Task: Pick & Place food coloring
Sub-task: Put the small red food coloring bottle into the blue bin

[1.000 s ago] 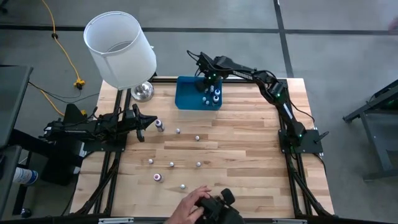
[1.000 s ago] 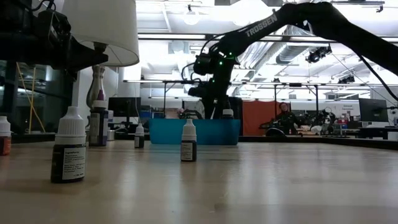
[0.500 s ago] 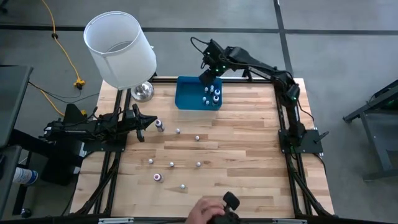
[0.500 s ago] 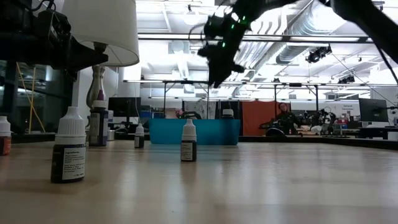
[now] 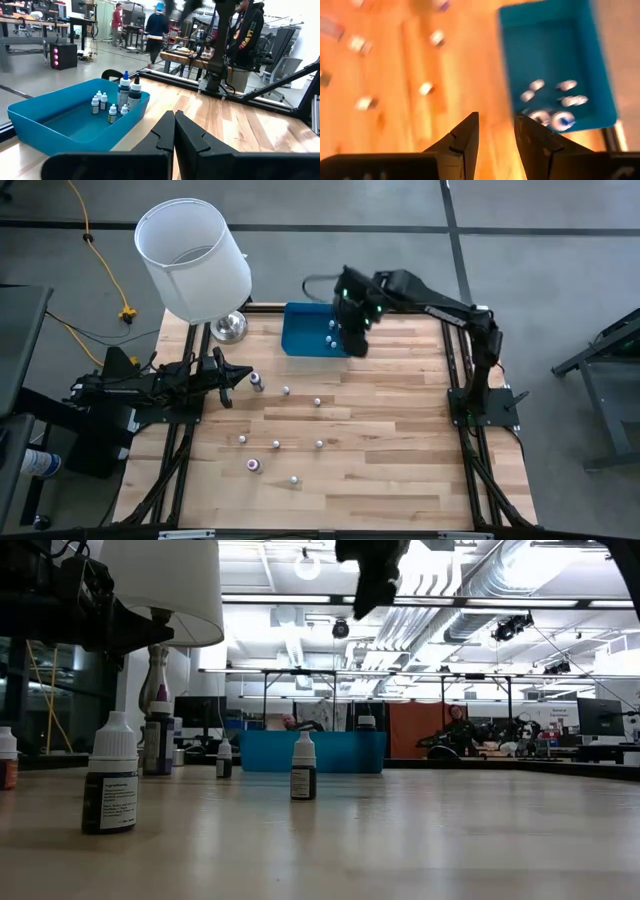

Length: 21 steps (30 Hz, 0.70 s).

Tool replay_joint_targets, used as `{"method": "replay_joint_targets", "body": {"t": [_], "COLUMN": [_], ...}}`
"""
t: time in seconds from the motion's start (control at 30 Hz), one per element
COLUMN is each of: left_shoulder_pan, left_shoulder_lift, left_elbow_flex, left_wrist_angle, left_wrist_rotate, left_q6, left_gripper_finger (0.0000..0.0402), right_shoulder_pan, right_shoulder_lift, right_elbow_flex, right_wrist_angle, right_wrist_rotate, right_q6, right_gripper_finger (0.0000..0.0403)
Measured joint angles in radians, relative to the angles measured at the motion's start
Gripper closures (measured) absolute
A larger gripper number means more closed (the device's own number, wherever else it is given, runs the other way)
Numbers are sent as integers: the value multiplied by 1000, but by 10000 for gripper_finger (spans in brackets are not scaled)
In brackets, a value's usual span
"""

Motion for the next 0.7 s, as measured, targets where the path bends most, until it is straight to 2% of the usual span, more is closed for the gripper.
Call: {"method": "replay_joint_targets", "body": {"t": [0.2,0.37,0.57,0.7], "left_shoulder_pan": [0,0,0,0], "left_shoulder_lift": [0,0,0,0], "left_elbow_flex": [0,0,0,0], "left_wrist_angle": [0,0,0,0], "left_wrist_rotate": [0,0,0,0], "left_q6": [0,0,0,0], "left_gripper_finger": [401,401,401,401], "right_shoulder_pan": [159,268,350,394], "right_shoulder_lift": [-7,-8,-8,-7], "right_elbow_flex": [0,-30,-168,-307], "right_wrist_angle": [-112,-123,-105,-30], "right_wrist_rotate": [20,22,23,14], "right_q6": [-48,32,211,170], "right_gripper_finger": [288,288,288,288]}}
